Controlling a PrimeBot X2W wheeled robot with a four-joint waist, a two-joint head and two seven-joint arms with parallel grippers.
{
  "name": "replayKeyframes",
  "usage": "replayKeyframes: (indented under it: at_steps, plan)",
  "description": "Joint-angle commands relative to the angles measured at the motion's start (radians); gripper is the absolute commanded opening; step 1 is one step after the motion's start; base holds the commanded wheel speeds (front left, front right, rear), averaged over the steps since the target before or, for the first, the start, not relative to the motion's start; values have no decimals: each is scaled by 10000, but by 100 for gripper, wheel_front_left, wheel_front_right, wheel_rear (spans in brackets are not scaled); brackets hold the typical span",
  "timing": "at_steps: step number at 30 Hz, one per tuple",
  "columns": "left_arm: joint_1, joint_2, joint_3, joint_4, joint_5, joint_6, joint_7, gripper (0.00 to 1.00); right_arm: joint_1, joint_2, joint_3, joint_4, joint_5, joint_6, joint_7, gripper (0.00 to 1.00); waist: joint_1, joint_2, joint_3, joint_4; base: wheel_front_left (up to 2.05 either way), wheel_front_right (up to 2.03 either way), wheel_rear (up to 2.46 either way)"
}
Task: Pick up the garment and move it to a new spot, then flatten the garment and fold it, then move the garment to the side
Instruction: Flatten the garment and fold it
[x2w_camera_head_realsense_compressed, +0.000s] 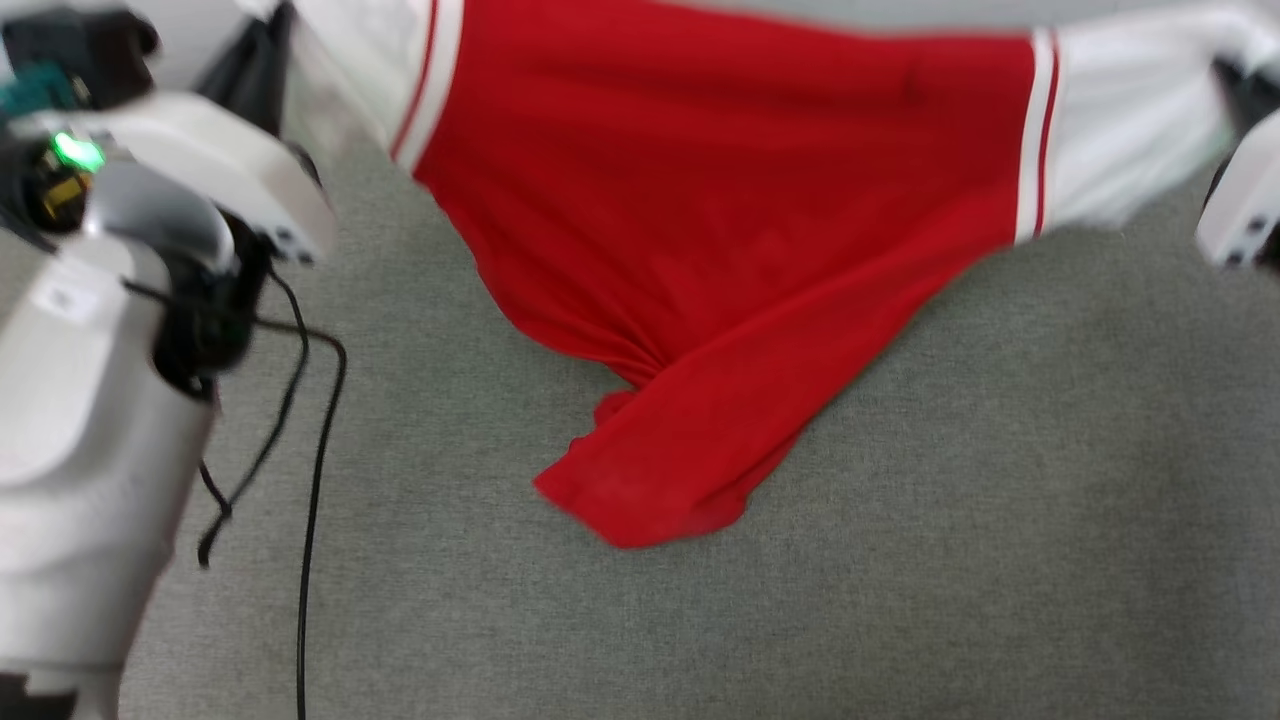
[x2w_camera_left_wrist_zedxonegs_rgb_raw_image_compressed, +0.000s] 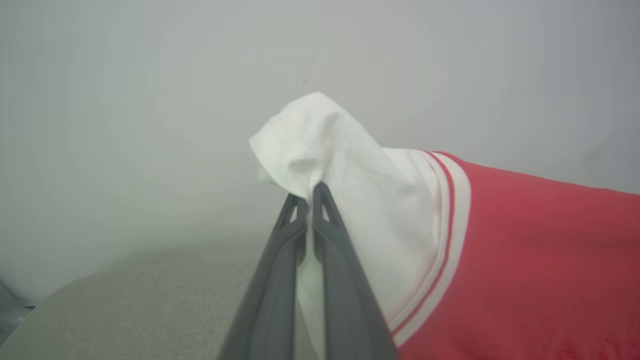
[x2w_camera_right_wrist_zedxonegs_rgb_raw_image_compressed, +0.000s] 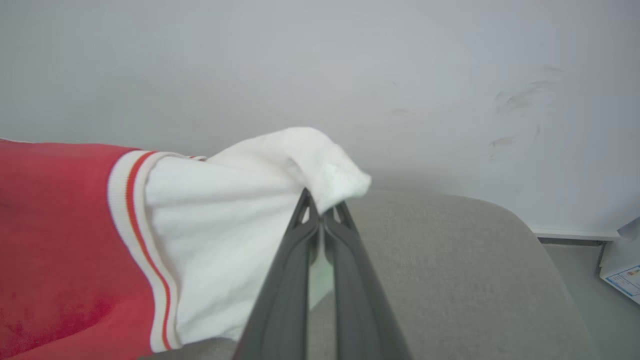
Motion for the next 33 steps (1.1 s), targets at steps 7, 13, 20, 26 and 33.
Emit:
replayKeyframes:
  at_steps: [7,13,20,26,33]
  plan:
    - [-2583,193,241,1518,428,-593,-647,0,-2693,-147,126,608,-484,-11,-712,0,-1,0,924,-322,0,0,0]
    - [-4749,308,409,2538,768,-928,-1369,0,-5062,-156,311,1173,-927,-13,-1457,0,-1,0,1790,-478,0,0,0]
    - [-6694,193,488,3442,987,-1323,-2218,0,-7157,-302,485,2049,-1143,-13,-2223,0,-1,0,2638,-539,0,0,0]
    - [-7159,-107,357,4638,871,-1734,-2512,0,-7890,-71,902,3123,-898,-11,-2958,0,-1,0,3439,-570,0,0,0]
    - [-6686,-498,212,5833,513,-2128,-2663,0,-7502,279,1298,4361,-380,-11,-3590,0,-1,0,3906,-552,0,0,0]
